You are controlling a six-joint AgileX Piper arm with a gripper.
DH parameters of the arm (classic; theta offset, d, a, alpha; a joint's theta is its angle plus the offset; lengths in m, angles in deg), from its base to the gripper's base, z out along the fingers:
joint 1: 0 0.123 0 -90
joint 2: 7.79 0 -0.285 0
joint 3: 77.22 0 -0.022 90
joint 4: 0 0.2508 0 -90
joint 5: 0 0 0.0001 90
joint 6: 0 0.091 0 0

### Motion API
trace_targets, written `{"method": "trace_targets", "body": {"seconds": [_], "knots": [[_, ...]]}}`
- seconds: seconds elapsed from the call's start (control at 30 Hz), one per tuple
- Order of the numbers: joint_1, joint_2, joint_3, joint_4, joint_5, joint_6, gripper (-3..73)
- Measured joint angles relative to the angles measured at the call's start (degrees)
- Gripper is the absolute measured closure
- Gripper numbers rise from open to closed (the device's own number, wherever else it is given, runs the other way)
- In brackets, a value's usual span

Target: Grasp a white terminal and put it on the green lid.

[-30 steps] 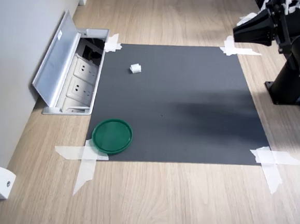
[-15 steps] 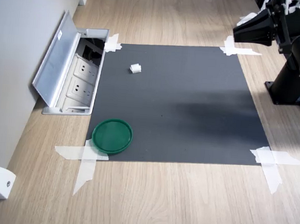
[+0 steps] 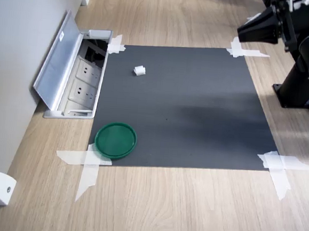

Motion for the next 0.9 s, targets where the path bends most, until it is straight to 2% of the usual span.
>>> {"method": "trace_targets", "body": {"seconds": [0.5, 0.67, 0.9], "knots": [[0.0, 39.1, -20.8, -0.8, 11.9, -0.8, 61.6], [0.0, 49.9, -26.8, -0.2, 12.3, -8.5, 62.2], [0.0, 66.5, -35.1, 3.5, 13.4, -20.8, 66.0]]}}
